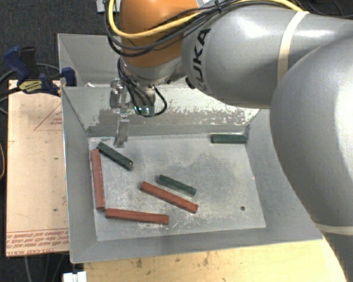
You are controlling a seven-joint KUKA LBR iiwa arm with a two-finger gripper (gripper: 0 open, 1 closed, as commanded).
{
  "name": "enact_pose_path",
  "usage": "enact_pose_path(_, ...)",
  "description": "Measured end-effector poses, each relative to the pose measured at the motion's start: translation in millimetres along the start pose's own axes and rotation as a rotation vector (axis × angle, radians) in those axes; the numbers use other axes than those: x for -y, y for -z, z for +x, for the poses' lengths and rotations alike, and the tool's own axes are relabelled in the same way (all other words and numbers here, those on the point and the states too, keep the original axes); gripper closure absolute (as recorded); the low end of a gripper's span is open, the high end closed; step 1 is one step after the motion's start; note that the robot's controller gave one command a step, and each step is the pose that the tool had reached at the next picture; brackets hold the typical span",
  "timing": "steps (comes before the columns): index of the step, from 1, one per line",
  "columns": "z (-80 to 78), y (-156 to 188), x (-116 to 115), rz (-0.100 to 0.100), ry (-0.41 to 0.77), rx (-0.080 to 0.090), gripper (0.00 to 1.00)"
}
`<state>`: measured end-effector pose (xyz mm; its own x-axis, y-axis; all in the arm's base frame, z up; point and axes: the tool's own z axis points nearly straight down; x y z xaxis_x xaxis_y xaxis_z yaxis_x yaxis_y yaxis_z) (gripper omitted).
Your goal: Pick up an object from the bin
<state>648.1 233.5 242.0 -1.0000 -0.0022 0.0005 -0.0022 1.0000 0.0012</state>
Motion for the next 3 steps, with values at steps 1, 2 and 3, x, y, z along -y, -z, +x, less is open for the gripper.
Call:
enact_pose_path(1,17.0,-94,55,0.004,-0.091,-0.007,0.0)
enact_pose_path(2,-6.6,-172,-10,0.004,-0.117,-0.011,0.0)
enact_pose_path(3,-9.8,-169,-7,0.0,-0.124,0.002,1.0)
